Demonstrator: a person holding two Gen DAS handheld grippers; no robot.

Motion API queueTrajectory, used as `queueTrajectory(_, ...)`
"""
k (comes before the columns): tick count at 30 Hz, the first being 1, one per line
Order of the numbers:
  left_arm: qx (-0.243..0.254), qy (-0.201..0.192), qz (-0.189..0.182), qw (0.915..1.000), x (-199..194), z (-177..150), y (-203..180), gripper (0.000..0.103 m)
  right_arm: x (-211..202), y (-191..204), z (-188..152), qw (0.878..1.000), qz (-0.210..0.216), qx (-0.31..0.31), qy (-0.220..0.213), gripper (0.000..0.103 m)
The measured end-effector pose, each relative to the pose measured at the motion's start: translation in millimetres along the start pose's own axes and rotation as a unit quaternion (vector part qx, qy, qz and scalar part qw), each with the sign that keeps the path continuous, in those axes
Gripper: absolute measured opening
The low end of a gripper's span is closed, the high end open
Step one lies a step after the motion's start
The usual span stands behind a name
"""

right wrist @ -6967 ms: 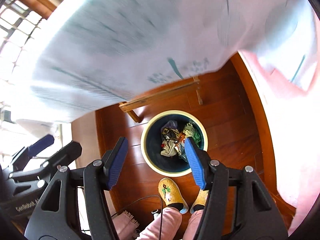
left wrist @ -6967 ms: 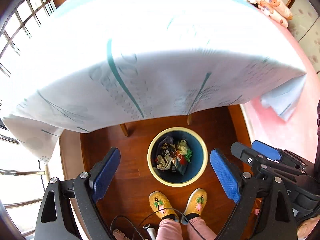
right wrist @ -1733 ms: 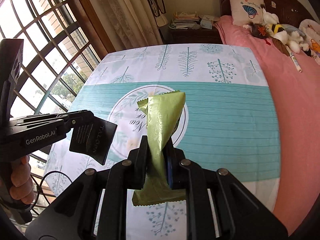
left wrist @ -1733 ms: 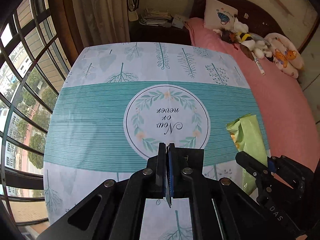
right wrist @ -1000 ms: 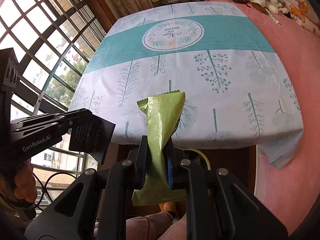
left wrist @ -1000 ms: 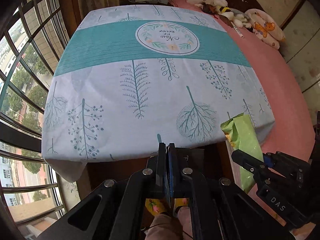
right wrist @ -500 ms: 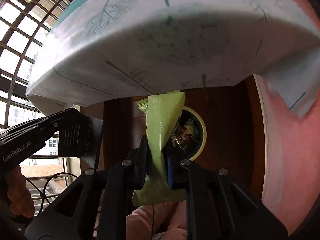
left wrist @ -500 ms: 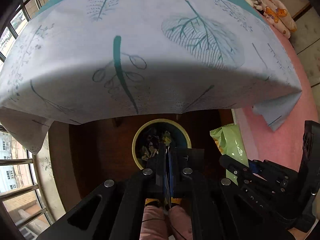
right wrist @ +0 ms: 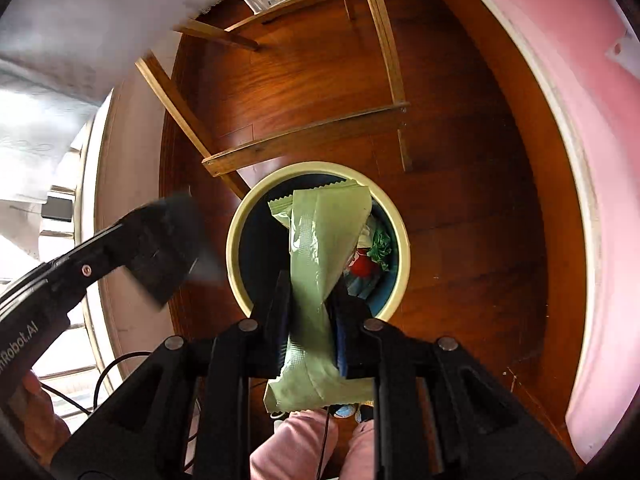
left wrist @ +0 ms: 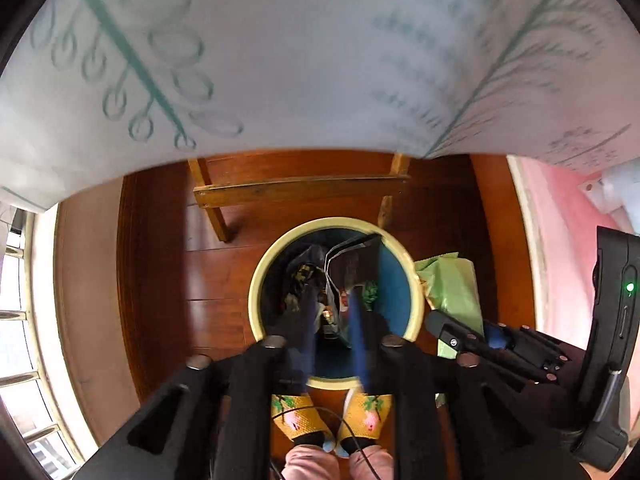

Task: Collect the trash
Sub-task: 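Open both grippers to drop the packet and box into the bin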

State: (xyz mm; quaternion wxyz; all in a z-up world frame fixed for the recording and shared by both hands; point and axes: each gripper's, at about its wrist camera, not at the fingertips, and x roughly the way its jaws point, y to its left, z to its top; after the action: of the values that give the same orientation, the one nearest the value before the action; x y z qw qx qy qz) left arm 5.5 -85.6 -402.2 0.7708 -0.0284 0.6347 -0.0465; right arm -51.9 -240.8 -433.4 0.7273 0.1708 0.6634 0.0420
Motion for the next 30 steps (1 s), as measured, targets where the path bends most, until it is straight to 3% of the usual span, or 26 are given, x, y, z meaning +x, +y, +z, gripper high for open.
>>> queueTrajectory(1, -0.001, -0.001, 0.004, 1.0, 4.8, -1.1, 2.4, 0.052, 6.2, -2.9, -0.7, 1.0, 0.001, 0.003, 0.002, 0.025)
queueTrajectory(4, -0.006, 0.001, 0.011, 0.9999, 14.0, -7.5, 9.8, 0.074, 17.9, -8.4, -7.1, 1.0, 0.004, 0.001, 0.009, 0.044)
queueTrajectory(9, -0.016, 0.011, 0.027, 0.9994, 19.3, -22.4, 30.8, 0.076, 20.1, -10.5, -12.5, 1.0, 0.003, -0.006, 0.003, 0.054)
queueTrajectory(16, -0.013, 0.003, 0.034, 0.9993, 5.4, -25.6, 31.0, 0.077, 10.6, -3.4, -9.2, 1.0, -0.003, -0.014, -0.019, 0.06)
queueTrajectory(30, 0.02, -0.028, 0.032, 0.9989, -79.6, -10.5, 18.3, 0.077, -53.6, 32.0, -3.6, 0.998, -0.015, -0.047, -0.048, 0.067)
